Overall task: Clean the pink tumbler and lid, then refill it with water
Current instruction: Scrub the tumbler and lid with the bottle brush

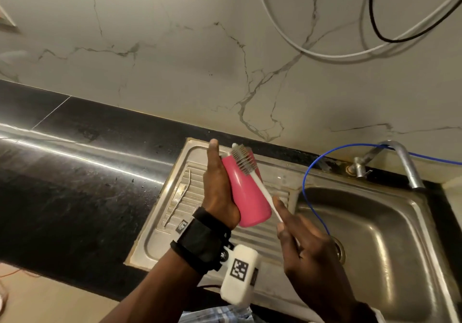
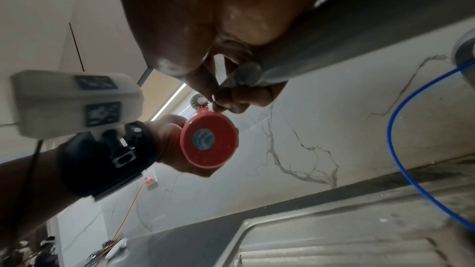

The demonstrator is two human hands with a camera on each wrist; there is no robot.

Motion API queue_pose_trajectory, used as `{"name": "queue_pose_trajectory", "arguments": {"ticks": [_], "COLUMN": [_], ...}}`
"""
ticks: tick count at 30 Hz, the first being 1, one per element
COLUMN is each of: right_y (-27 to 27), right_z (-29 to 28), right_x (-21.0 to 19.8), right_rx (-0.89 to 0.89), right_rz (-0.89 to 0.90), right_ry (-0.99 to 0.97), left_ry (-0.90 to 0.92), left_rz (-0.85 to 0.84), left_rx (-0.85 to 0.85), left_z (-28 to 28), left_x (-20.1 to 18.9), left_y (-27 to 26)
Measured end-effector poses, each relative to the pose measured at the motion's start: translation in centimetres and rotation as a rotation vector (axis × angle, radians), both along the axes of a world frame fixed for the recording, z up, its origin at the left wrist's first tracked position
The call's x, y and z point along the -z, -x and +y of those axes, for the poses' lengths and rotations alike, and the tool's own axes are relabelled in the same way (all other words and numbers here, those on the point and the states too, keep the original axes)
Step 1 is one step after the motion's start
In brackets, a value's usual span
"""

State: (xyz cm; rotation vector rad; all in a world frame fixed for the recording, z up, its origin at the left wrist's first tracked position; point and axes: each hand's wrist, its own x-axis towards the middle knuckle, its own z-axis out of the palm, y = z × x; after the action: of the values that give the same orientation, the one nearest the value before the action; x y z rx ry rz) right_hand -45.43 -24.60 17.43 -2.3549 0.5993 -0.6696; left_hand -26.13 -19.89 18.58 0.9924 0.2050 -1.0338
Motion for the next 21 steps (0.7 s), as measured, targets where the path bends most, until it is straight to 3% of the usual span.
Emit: {"name": "queue_pose_trajectory", "arguments": {"ticks": [4,10,17,21], "right_y": [-0.5,2.7,0.2,1.3], "right_z": [-0.4,0.3,0.1,-0.1], "right_x": [-0.8,1.1,-0.8,-0.5], "right_rx": [0.007,-0.101,-0.020,-0.069], "right_rz": [-0.010,0.005,-0.018,0.003], "right_ry": [0.021,-0.062,-0.022,-0.011], "left_ry": [0.061,0.055,0.059,0.029], "left_rz": [0.012,0.049,0.060,0.051], "left_rx": [0.028,-0.097,0.037,-0.049], "left_z": [0.0,1.1,0.4,0.6], "left_x": [-0.1,-1.5,-0.8,-1.0], "left_y": [0.0,-4.0,-0.1,-2.2]}}
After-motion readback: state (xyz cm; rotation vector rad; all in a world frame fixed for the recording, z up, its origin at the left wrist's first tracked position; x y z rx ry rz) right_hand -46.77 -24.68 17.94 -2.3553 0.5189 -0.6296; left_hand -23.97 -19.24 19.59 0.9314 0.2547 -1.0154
